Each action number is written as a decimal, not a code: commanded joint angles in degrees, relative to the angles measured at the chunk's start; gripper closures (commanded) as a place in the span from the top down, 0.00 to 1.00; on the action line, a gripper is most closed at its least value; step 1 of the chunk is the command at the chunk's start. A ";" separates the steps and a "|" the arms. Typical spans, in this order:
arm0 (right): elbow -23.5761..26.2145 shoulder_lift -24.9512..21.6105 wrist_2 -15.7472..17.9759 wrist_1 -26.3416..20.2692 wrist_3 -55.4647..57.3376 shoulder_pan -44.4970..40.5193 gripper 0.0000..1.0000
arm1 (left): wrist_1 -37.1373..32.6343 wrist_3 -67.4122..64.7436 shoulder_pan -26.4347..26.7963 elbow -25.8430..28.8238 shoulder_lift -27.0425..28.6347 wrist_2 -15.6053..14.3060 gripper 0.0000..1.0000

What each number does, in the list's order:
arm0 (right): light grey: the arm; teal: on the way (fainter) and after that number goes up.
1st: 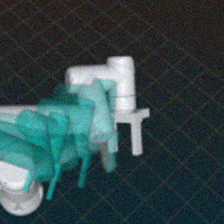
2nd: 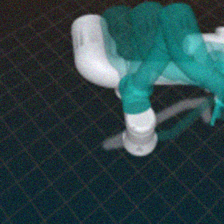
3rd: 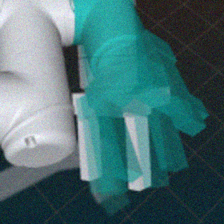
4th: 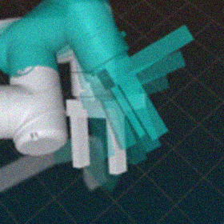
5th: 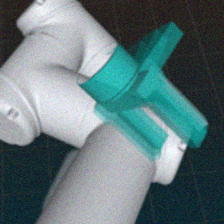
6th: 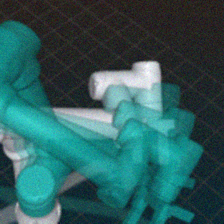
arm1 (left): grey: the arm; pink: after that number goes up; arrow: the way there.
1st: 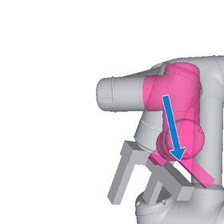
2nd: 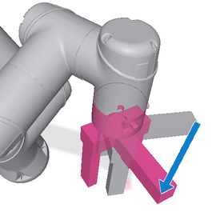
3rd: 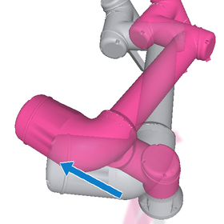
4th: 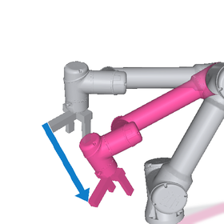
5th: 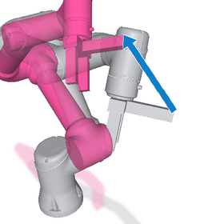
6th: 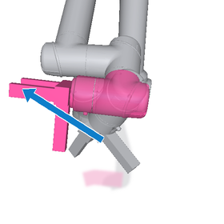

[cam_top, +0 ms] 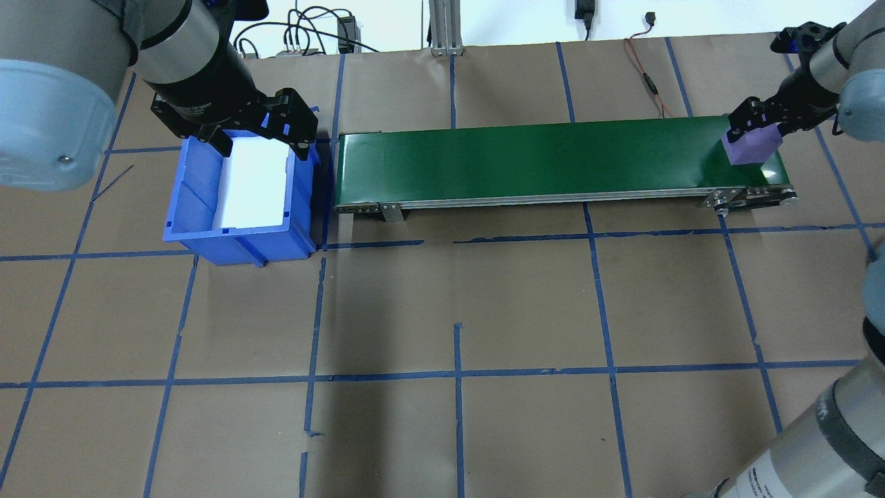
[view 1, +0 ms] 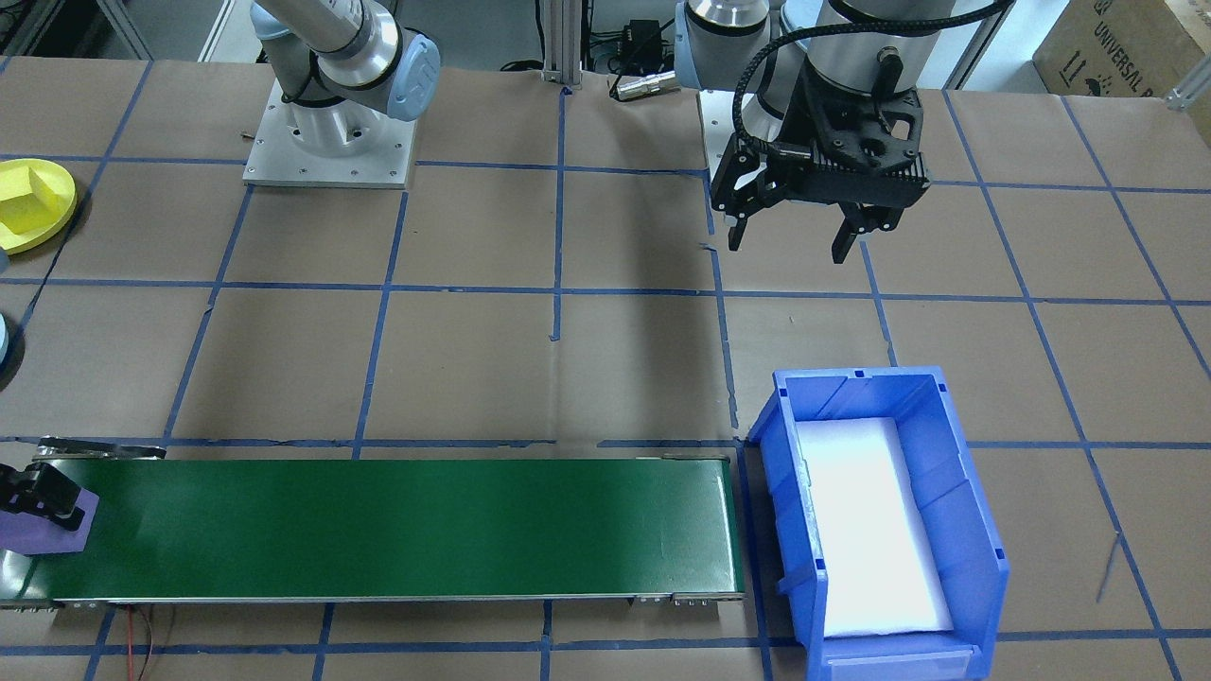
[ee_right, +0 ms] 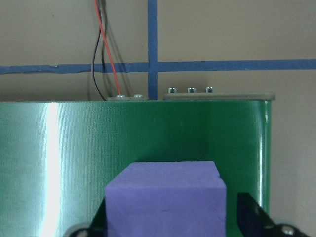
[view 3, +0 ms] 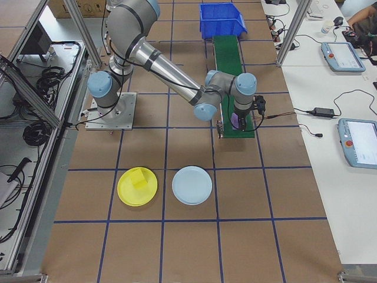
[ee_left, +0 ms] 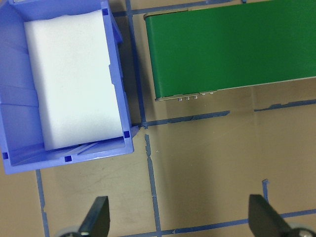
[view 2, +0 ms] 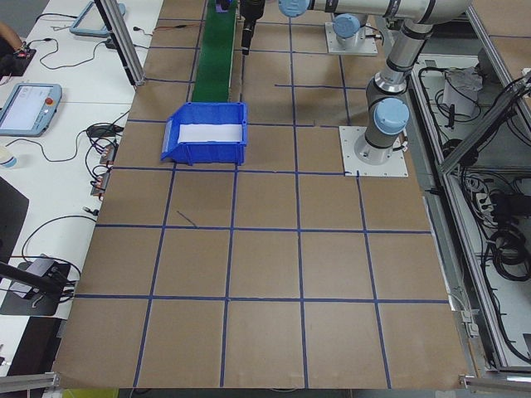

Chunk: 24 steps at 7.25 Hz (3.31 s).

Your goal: Move block left to right into plate

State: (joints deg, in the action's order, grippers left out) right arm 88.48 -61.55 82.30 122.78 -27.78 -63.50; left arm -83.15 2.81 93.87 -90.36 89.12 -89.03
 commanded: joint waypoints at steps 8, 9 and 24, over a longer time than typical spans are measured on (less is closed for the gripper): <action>12.32 -8.61 8.58 -3.60 -30.92 32.71 0.37 | 0.00 0.00 0.00 -0.08 0.00 0.00 1.00; 12.16 -5.98 8.49 -0.90 -30.93 32.74 0.49 | 0.00 -0.09 0.00 -0.08 0.00 0.00 1.00; -4.99 -27.32 5.41 -37.79 33.21 -28.51 1.00 | 0.00 0.00 0.00 -0.16 0.00 0.09 1.00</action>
State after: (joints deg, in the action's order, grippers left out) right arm 84.88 -89.41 87.77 85.90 1.72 -89.34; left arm -83.15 2.81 93.87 -90.53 89.12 -88.99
